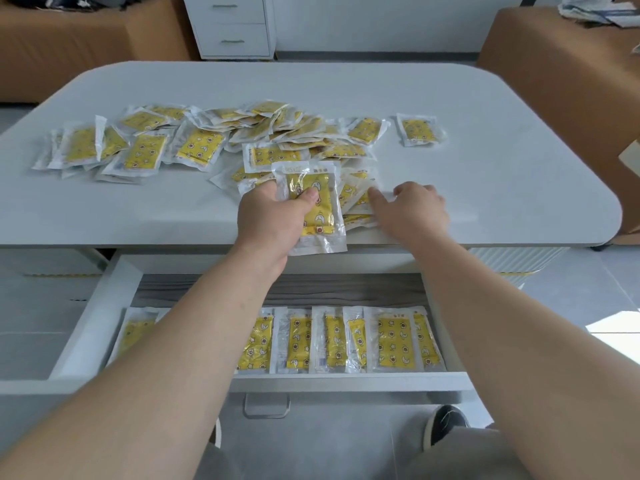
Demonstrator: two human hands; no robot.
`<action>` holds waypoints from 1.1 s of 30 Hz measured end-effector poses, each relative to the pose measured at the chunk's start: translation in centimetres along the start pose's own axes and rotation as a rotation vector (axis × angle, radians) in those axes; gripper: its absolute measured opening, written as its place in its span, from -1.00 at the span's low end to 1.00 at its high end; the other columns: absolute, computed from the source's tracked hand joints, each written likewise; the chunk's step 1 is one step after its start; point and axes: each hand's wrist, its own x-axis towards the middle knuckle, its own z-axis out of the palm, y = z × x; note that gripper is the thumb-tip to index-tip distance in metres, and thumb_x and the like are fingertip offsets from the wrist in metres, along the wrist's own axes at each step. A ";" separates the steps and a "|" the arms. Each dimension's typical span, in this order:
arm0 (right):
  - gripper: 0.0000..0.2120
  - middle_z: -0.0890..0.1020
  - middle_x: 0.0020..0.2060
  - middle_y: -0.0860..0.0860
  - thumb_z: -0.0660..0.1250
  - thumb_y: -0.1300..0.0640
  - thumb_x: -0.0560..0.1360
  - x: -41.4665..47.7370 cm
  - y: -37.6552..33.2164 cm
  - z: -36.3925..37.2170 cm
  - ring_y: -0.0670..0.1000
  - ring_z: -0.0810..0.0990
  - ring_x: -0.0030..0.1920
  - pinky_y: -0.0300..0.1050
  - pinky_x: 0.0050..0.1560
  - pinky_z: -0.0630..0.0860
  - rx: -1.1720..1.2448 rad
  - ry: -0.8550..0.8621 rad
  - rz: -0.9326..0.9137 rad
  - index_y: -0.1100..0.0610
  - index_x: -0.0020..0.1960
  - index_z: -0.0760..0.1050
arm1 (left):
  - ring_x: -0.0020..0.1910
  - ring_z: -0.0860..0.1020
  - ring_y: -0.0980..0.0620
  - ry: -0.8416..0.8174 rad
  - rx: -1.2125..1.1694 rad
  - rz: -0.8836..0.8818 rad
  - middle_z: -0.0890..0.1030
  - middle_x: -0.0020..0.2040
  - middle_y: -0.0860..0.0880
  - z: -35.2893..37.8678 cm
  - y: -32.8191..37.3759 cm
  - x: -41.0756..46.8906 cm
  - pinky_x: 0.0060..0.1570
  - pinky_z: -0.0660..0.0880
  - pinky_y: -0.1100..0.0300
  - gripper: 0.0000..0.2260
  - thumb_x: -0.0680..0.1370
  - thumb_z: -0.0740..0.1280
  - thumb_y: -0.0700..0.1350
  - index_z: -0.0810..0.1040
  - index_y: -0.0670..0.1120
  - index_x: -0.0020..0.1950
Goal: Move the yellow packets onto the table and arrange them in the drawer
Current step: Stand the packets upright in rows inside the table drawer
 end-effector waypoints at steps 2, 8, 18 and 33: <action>-0.38 0.46 0.32 0.11 0.19 -0.36 0.56 -0.2 -0.7 0.4 0.19 0.35 0.38 0.13 0.32 0.36 -0.061 0.003 -0.033 0.09 0.38 0.47 | 0.30 0.43 0.09 -0.041 0.008 -0.005 0.34 0.55 -0.03 0.0 0.0 -0.1 0.17 0.29 0.21 -0.29 0.55 0.46 -0.01 0.21 -0.15 0.60; -0.86 0.60 0.01 0.01 0.35 0.02 0.52 -0.3 -2.5 0.7 0.14 0.56 0.12 0.12 0.19 0.55 0.296 0.004 0.066 0.06 0.01 0.50 | 0.21 0.39 0.16 -0.064 -0.073 -0.080 0.33 0.54 0.01 -0.9 0.0 -0.2 0.15 0.24 0.17 -0.27 0.56 0.47 -0.06 0.16 -0.13 0.62; -0.90 0.51 -0.09 -0.21 0.21 0.22 0.62 -2.7 -4.6 -0.8 -0.11 0.51 -0.09 -0.28 -0.17 0.36 0.785 0.417 -0.058 0.04 0.06 0.37 | 0.43 0.40 0.02 -0.115 -0.110 -0.241 0.54 0.38 0.02 -3.6 0.5 -0.8 0.26 0.20 0.07 -0.45 0.46 0.51 0.14 0.53 -0.09 0.36; -0.83 0.75 -0.12 -0.01 0.50 0.16 0.40 -9.9 -10.1 3.8 0.10 0.73 -0.04 0.19 0.11 0.66 1.044 -0.387 -0.106 0.03 -0.01 0.66 | 0.03 0.64 -0.14 -0.180 0.866 -0.426 0.67 0.11 -0.09 -18.2 -1.9 2.0 0.06 0.61 -0.01 -0.43 0.38 0.62 -0.09 0.54 -0.05 0.35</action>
